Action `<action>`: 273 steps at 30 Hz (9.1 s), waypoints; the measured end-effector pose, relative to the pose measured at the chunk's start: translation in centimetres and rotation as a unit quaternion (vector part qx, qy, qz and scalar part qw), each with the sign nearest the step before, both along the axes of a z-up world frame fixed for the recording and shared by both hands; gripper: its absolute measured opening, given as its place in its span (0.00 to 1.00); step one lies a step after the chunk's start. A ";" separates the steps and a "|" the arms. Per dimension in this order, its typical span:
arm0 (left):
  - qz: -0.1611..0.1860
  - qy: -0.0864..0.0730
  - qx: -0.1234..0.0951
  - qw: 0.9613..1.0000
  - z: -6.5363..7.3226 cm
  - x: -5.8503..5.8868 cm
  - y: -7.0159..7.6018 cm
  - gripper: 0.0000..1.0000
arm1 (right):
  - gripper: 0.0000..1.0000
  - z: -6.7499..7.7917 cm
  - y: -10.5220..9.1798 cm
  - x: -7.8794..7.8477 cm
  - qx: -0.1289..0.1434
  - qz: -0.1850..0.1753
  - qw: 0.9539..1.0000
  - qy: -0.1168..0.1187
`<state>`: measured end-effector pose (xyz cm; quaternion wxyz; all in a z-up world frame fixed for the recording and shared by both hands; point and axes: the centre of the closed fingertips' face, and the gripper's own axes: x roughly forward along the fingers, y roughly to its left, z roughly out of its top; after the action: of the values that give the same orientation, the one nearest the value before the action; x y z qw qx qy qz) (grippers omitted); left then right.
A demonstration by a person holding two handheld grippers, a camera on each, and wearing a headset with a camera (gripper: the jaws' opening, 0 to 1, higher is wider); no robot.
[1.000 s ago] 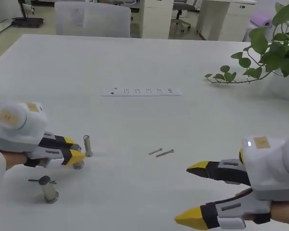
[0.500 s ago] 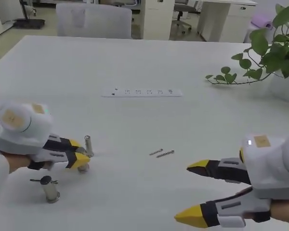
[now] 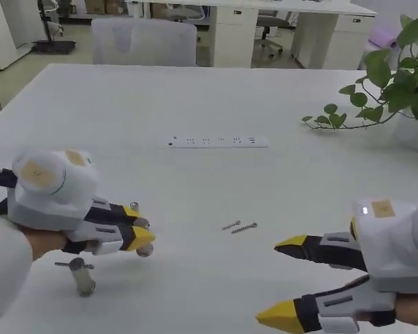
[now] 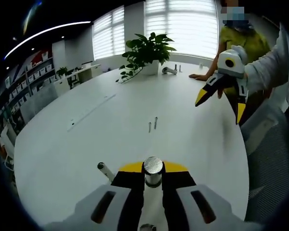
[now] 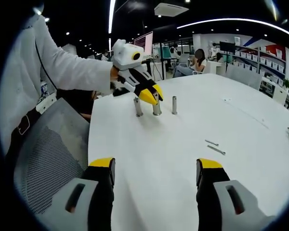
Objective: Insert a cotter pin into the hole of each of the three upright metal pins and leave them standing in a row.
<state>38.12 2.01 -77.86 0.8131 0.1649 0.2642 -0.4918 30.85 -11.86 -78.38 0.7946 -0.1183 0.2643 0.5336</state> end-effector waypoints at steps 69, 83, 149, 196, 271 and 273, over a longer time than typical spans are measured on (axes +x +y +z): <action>-0.064 -0.007 -0.059 0.996 -4.4 -7.8 -4.4 0.12 | 0.71 -0.1 -0.1 -1.7 -0.007 0.013 1.000 0.001; -0.035 0.007 -0.114 0.993 -3.3 -7.8 -3.5 0.26 | 0.71 0.0 0.0 -1.5 -0.011 0.014 1.000 -0.001; 0.030 0.007 -0.159 0.987 0.1 -11.8 2.4 0.51 | 0.29 -6.7 -1.7 13.9 -0.221 0.146 0.964 -0.019; 0.035 0.004 -0.156 0.987 0.5 -11.7 2.7 0.48 | 0.03 -7.7 -1.0 13.9 -0.333 0.280 0.899 -0.050; -0.085 -0.077 -0.130 0.985 4.1 -12.3 -6.6 0.27 | 0.02 2.7 5.2 -4.5 -0.306 0.334 0.891 -0.037; -0.089 -0.078 -0.128 0.985 4.1 -12.4 -6.9 0.24 | 0.02 2.6 5.4 -4.7 -0.307 0.336 0.890 -0.033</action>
<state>25.74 -4.88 -73.75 0.7986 0.1202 0.1190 -0.5776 26.10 -6.46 -75.79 0.4998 -0.4559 0.3331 0.6568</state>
